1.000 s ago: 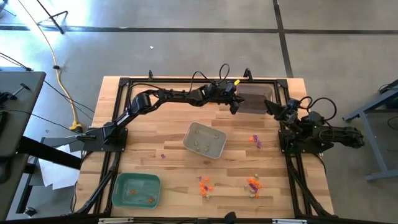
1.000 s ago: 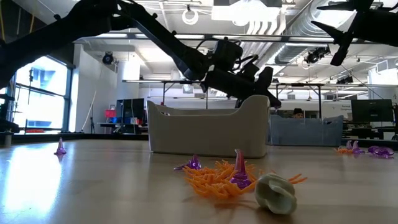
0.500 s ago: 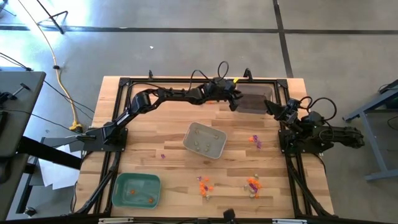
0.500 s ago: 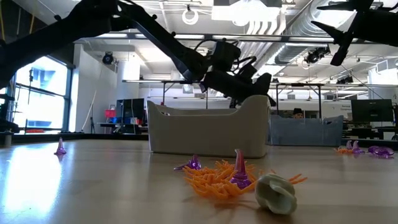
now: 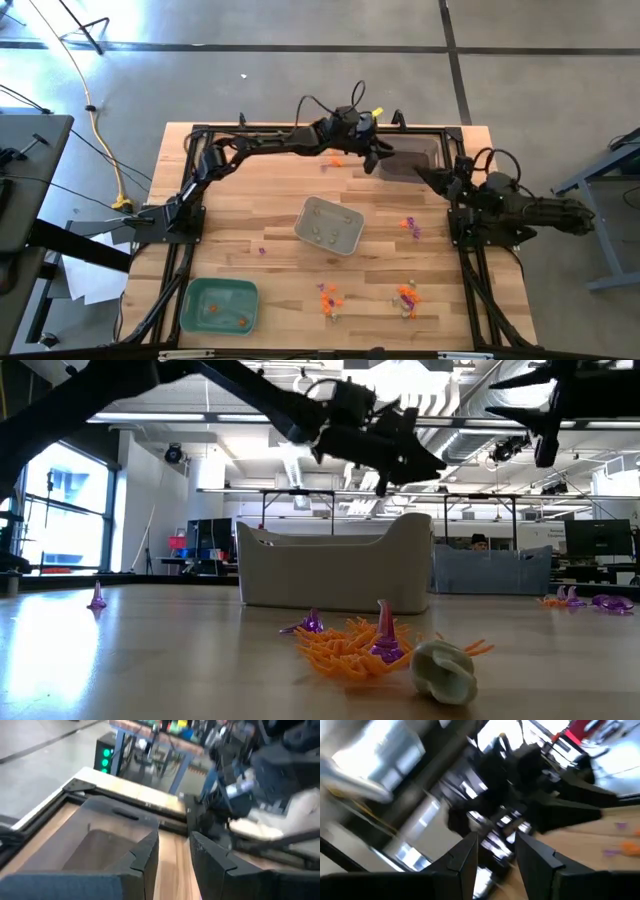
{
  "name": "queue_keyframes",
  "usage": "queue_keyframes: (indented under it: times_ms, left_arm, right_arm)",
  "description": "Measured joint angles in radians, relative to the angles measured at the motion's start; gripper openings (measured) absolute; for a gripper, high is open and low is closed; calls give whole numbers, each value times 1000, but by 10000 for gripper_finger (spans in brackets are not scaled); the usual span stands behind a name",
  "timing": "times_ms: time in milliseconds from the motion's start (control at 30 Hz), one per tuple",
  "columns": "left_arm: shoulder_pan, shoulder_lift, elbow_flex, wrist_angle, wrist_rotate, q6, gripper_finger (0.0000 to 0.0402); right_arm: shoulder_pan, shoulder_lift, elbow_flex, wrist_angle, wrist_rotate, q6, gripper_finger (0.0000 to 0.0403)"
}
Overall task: Sort Halloween decoration
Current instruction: Put the orange spider toy into the green bin
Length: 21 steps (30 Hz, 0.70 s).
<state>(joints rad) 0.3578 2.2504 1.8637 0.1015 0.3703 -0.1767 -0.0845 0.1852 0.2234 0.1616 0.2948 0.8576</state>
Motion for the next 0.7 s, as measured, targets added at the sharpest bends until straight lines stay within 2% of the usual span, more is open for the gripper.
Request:
queue_keyframes:
  times_ms: [167, 333, 500, 633, 700]
  left_arm:
    - [8, -142, 1, -332, -55, 131, 97]
    - [4, -280, 0, -626, -216, 201, 97]
    - [-10, -407, 0, -928, -385, 168, 97]
    - [-23, -494, 0, -1158, -481, 131, 97]
    - [-32, -534, 0, -1240, -521, 130, 97]
  right_arm:
    - [0, 196, 243, -309, -18, -133, 126]
    - [-2, 431, 443, -516, -18, -271, 126]
    - [-55, 635, 562, -575, -41, -370, 126]
    - [-137, 764, 606, -582, -177, -420, 126]
    - [-179, 830, 614, -569, -212, -421, 126]
